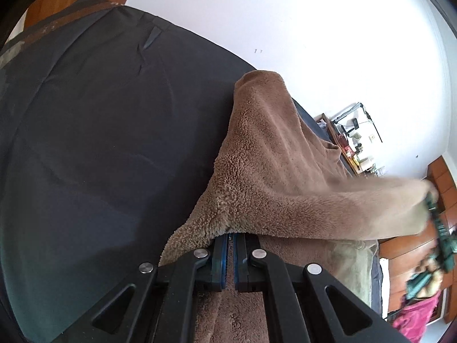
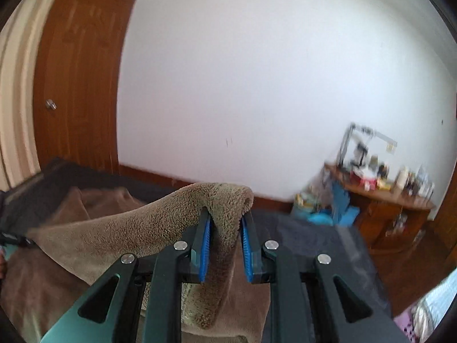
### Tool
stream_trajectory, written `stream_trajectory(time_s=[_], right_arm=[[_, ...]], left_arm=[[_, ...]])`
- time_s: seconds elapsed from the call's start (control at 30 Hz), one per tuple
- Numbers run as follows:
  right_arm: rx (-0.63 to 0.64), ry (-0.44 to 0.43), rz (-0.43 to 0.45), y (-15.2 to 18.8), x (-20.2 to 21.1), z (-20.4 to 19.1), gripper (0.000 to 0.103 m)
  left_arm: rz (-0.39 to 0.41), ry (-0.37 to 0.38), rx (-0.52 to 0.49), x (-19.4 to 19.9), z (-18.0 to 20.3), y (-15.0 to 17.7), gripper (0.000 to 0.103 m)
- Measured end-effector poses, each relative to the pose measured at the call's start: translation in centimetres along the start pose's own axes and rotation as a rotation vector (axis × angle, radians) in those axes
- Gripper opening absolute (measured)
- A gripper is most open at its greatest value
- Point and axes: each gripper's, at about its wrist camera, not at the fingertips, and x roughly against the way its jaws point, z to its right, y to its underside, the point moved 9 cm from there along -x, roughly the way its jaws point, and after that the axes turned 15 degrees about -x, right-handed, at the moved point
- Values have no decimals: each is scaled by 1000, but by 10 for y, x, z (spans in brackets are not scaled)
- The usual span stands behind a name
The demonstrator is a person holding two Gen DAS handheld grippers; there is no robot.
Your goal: Fold clothes
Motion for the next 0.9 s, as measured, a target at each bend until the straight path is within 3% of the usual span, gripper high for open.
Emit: stream_trajectory(time_s=[0.23,0.33,0.4,0.43,0.53,0.7,0.9], right_arm=[[-114,31,-324,100,-88,53,22],[-130,19,-381,120,-98,60,35],[-122,43,-375,114,-96,61,61],[-111,58,-366,109,-94,61,82],[-54,92,-304,84,-83,52,84],[-17,-37,-240,38,-76,-8,84],[24,-384,-330,20,-92,-145,84]], left_arm=[[1,-9,-13,0,1,2,3],[4,-13,-14,1,1,3,2],[5,-18,-16,-1,2,1,2],[5,-20,-17,-4,4,-1,2],[4,-22,-12,-19,16,-7,3],[0,-40,-30,-24,22,-6,2],[2,-116,-132,-25,38,-9,2]])
